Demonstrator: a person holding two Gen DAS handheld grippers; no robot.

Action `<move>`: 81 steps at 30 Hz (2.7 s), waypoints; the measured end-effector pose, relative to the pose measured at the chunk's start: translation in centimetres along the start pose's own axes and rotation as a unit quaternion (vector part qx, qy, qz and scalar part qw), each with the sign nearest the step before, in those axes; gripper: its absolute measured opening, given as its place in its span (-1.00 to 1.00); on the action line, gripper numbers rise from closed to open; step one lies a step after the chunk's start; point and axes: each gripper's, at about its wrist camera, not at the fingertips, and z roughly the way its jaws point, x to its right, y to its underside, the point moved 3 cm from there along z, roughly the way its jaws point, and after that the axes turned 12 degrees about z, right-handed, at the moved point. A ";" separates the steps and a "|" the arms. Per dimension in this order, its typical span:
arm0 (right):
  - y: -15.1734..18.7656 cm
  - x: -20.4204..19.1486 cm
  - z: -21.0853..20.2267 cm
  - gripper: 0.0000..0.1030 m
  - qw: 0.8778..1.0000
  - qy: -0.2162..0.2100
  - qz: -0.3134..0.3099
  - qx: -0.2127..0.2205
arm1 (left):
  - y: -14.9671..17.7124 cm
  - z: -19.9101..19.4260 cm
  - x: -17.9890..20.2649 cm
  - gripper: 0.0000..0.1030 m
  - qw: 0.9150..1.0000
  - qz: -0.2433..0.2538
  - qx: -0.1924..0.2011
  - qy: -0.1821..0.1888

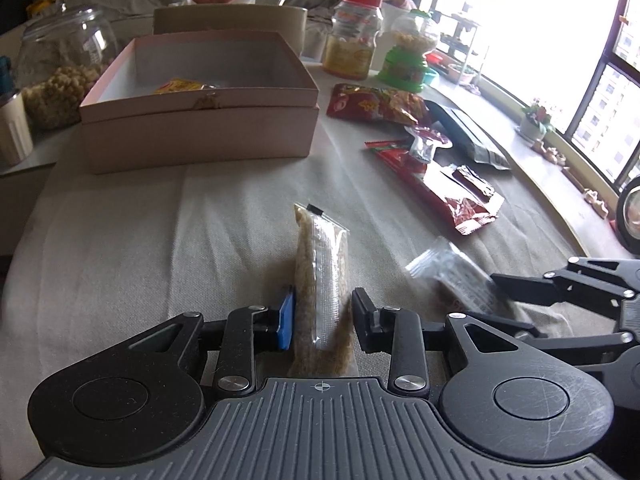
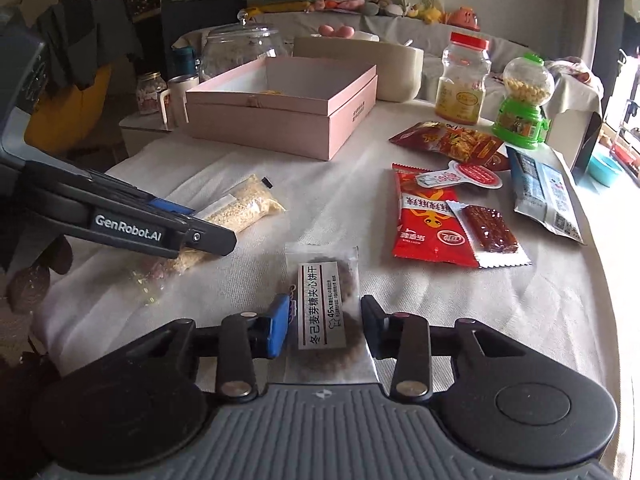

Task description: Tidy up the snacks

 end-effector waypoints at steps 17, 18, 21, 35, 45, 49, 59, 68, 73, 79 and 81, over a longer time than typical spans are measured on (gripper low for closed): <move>-0.3 -0.1 -4.3 -0.26 0.999 0.017 0.012 0.030 | 3.1 -5.5 2.4 -0.38 0.998 -0.018 0.032 0.051; -0.5 -0.2 -4.6 -0.26 0.999 0.016 0.008 0.034 | 2.8 -6.1 2.1 -0.38 0.998 -0.017 0.040 0.048; -2.5 -0.4 -5.7 -0.26 0.999 0.003 0.001 0.051 | 0.8 -8.1 0.5 -0.38 0.997 -0.014 0.068 0.036; -26.9 -2.3 3.3 -0.26 0.997 -0.031 0.020 0.067 | -17.5 -0.2 -14.9 -0.38 0.991 -0.023 0.069 -0.109; -28.0 -4.4 20.6 -0.26 0.994 -0.026 0.057 -0.089 | -15.1 7.4 -18.2 -0.36 0.999 -0.020 0.013 -0.025; -27.2 -4.9 24.4 -0.17 0.988 -0.048 0.070 -0.128 | -14.8 5.9 -19.2 -0.36 0.998 -0.034 0.044 0.003; -26.7 -0.4 15.3 0.32 0.995 -0.067 0.064 -0.042 | -15.5 0.9 -17.9 -0.36 0.988 -0.085 0.132 0.009; -19.4 12.0 6.0 0.49 0.993 0.095 0.069 0.020 | -14.0 3.2 -4.8 -0.36 0.985 -0.018 0.084 0.152; -16.9 15.9 6.3 0.50 0.987 0.099 0.120 0.040 | -13.5 6.8 0.5 -0.36 0.986 0.013 0.065 0.154; -15.4 18.8 10.6 0.53 0.982 0.104 0.155 0.032 | -18.6 9.8 1.3 -0.36 0.989 0.035 0.058 0.132; -14.7 19.6 11.5 0.53 0.980 0.098 0.172 0.031 | -21.5 11.9 1.5 -0.36 0.990 0.040 0.053 0.121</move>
